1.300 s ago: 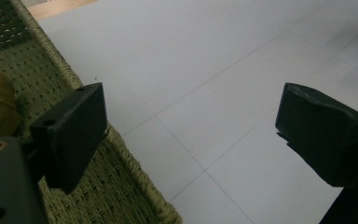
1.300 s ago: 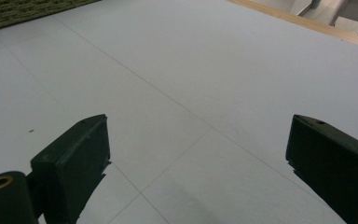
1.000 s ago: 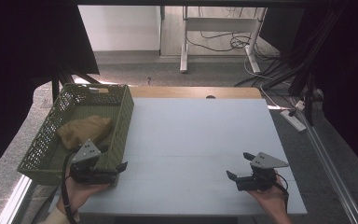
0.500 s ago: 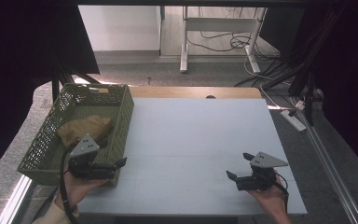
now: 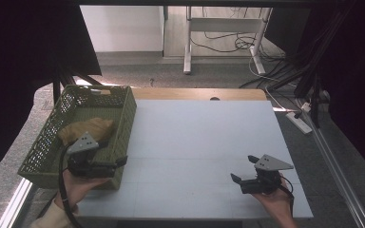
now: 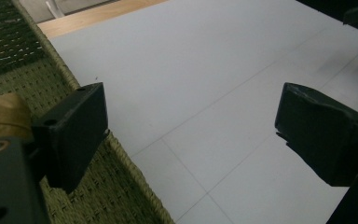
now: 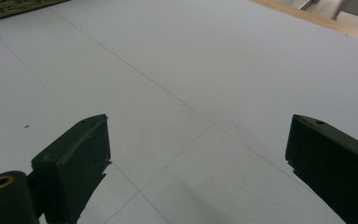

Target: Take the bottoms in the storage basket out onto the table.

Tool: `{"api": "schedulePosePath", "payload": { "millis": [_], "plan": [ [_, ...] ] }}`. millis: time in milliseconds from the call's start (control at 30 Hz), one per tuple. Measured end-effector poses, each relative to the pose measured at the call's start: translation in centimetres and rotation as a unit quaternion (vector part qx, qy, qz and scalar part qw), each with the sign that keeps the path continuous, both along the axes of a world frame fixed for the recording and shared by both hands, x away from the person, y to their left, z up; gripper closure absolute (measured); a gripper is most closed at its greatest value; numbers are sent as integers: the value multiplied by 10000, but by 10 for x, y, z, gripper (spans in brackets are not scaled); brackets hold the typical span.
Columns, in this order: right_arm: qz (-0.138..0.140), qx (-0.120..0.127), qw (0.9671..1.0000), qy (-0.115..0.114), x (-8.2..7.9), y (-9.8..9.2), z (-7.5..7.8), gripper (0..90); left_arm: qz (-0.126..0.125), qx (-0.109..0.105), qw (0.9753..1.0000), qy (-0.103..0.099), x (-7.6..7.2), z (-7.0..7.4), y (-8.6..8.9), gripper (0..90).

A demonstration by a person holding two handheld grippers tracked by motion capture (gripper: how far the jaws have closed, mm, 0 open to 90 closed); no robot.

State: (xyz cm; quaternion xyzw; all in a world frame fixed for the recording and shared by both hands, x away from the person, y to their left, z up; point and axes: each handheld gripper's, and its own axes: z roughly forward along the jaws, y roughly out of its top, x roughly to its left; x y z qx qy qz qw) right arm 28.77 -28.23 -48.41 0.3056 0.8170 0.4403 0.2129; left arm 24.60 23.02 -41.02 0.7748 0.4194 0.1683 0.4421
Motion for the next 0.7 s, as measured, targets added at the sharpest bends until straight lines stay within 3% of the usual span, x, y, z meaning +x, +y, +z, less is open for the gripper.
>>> {"api": "schedulePosePath", "payload": {
  "millis": [700],
  "plan": [
    [-43,-43,10000,55,1,-1,-2,64,27,-190,9998,10,20,15,11,105]
  ]
}}
